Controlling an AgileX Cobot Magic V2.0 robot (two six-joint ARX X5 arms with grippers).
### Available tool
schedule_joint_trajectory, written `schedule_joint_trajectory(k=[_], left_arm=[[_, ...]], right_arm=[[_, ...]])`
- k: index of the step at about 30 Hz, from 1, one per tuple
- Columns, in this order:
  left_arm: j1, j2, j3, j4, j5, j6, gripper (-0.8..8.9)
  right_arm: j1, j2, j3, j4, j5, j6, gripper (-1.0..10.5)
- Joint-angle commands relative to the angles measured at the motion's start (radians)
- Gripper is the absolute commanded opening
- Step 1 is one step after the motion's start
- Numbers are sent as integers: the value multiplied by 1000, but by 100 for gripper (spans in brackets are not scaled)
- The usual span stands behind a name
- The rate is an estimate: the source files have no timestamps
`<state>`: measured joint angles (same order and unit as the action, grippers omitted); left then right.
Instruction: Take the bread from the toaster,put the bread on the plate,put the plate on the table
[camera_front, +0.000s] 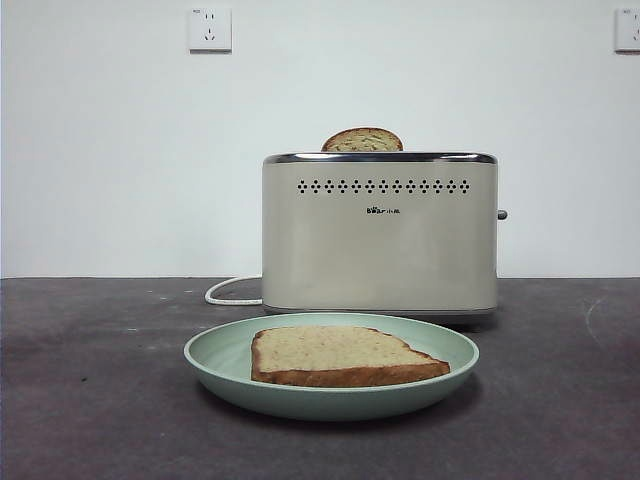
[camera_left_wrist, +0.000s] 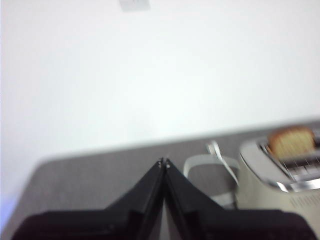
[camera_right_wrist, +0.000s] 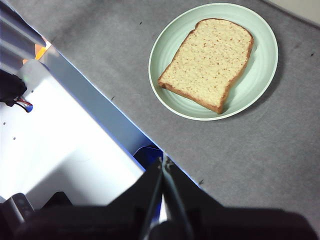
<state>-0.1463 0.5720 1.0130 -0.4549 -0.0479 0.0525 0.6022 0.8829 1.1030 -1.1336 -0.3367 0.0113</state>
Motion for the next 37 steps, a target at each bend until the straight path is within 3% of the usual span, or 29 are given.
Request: schedule_joint_trajectory(k=[1,6,18,22,28,37], left_arm=[[66,-89,-217,220,29,31,-4],[142,-232,-526,389,28,30,-4],[194,-466,-932,409,23,26,-3],[194,-517,-1008,409,23,-7,-3],[194,-570,-1010,263,23,-24,-3],[194,-569,-1010,274,23,-30,-3]], right_arm=[[1,-2,1,2,3,-2,3],[1,-2,2,2,3,-2,3],[1,-2,2,2,2,-2,3],[1,-3,1,2,3,-2,3],[1,-2,2,2,3,-2,3],[1,-4,2,2,3,-2,3]])
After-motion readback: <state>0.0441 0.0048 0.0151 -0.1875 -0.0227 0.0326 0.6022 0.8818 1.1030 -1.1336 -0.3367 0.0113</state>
